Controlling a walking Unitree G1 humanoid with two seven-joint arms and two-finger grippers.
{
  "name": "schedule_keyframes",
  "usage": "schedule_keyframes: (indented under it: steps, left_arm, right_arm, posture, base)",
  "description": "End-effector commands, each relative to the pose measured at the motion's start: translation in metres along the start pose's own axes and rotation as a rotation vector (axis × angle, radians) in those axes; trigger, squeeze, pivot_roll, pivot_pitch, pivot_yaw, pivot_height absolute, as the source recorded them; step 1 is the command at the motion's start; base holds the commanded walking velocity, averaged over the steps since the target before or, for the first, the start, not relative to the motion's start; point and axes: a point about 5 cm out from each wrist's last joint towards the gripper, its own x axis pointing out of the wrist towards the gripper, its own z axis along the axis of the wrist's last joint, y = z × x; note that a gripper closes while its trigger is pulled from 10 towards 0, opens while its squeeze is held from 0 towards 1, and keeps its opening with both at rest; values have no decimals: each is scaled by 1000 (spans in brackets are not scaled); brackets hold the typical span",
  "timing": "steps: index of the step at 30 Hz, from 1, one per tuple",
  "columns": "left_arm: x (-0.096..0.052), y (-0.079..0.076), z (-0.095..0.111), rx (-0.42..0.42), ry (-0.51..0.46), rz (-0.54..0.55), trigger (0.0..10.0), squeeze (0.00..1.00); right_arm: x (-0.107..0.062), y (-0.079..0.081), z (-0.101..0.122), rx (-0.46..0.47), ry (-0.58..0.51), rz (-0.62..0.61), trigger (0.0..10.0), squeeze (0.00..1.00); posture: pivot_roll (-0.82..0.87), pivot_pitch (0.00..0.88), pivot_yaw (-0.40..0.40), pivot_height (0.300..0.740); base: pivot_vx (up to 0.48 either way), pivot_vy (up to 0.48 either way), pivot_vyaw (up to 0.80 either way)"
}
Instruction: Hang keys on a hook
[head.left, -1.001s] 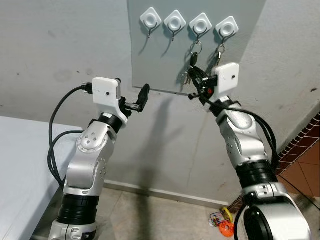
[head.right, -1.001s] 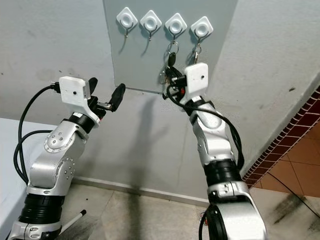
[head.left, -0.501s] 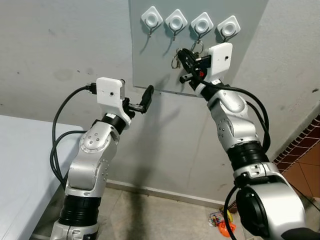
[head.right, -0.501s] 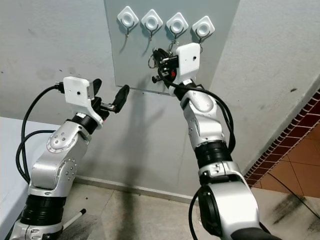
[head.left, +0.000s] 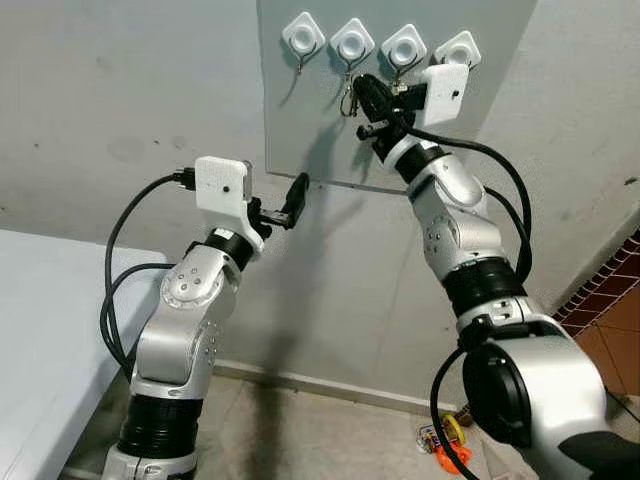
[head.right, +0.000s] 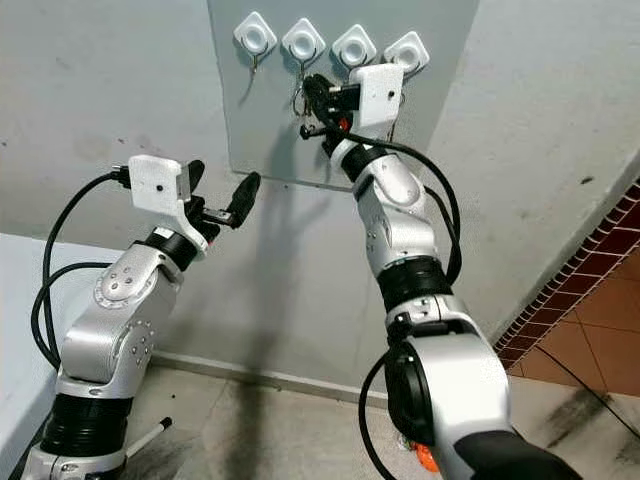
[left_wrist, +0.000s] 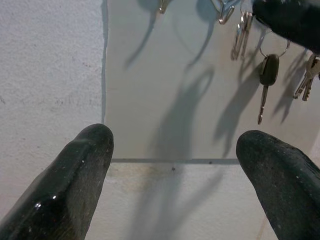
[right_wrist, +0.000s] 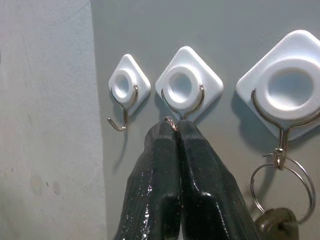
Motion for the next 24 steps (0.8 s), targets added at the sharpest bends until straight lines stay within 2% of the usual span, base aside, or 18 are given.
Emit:
schedule_keyframes:
  steps: [1, 17, 24]
  left_arm:
    - [-2, -2, 4, 10, -11, -8, 10000, 0]
    - [-3, -3, 4, 6, -8, -4, 10000, 0]
    - [-3, -3, 5, 1, -8, -3, 10000, 0]
  right_arm:
    - [6, 0, 11, -1, -35, 3, 10000, 0]
    - [15, -1, 20, 6, -60, -1, 10000, 0]
    - [18, -5, 24, 45, -66, -50, 10000, 0]
  posture:
    - [59, 0, -46, 740]
    - [66, 0, -51, 740]
    - [64, 0, -49, 740]
  base:
    - [0, 0, 0]
    - [0, 0, 0]
    - [0, 0, 0]
